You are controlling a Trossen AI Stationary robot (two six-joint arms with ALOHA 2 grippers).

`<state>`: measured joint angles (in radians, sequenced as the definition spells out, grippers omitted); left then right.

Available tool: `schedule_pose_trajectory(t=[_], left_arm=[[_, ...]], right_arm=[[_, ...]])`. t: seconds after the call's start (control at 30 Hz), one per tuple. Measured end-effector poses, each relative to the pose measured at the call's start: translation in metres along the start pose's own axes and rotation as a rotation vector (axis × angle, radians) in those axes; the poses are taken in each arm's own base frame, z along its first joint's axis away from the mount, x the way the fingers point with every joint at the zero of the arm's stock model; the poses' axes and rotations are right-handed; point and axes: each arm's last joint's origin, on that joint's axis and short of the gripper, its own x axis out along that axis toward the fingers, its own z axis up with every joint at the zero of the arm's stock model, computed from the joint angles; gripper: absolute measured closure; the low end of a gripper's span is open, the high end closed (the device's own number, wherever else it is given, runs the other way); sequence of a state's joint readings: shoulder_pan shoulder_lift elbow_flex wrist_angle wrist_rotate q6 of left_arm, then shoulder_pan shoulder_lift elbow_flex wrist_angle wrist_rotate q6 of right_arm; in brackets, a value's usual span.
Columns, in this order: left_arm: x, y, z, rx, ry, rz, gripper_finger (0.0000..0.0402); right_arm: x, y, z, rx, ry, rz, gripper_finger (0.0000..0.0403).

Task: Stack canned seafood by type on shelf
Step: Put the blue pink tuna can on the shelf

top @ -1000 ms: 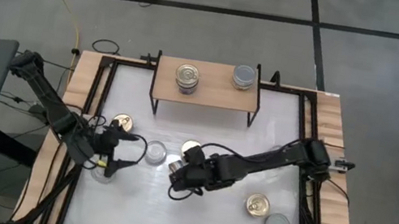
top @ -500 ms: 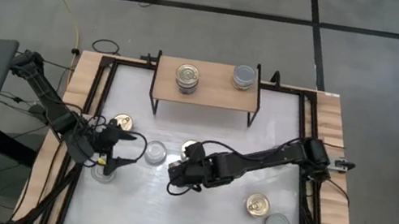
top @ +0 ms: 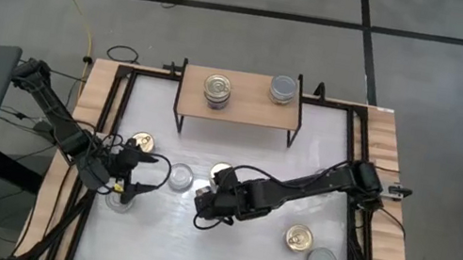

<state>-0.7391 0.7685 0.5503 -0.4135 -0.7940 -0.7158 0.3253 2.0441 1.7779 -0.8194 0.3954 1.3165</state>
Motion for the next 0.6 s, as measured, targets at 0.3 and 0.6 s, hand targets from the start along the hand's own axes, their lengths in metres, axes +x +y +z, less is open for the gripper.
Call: schedule_pose_trajectory(t=[0.3,0.6], left_arm=[[0.000,0.000,0.000,0.001,-0.002,0.003,0.0011],[0.000,0.000,0.000,0.001,-0.002,0.003,0.0011]], right_arm=[[0.028,0.003,-0.018,-0.052,-0.008,-0.030,0.0077],[0.061,-0.002,-0.026,-0.051,0.018,-0.074,0.0089]])
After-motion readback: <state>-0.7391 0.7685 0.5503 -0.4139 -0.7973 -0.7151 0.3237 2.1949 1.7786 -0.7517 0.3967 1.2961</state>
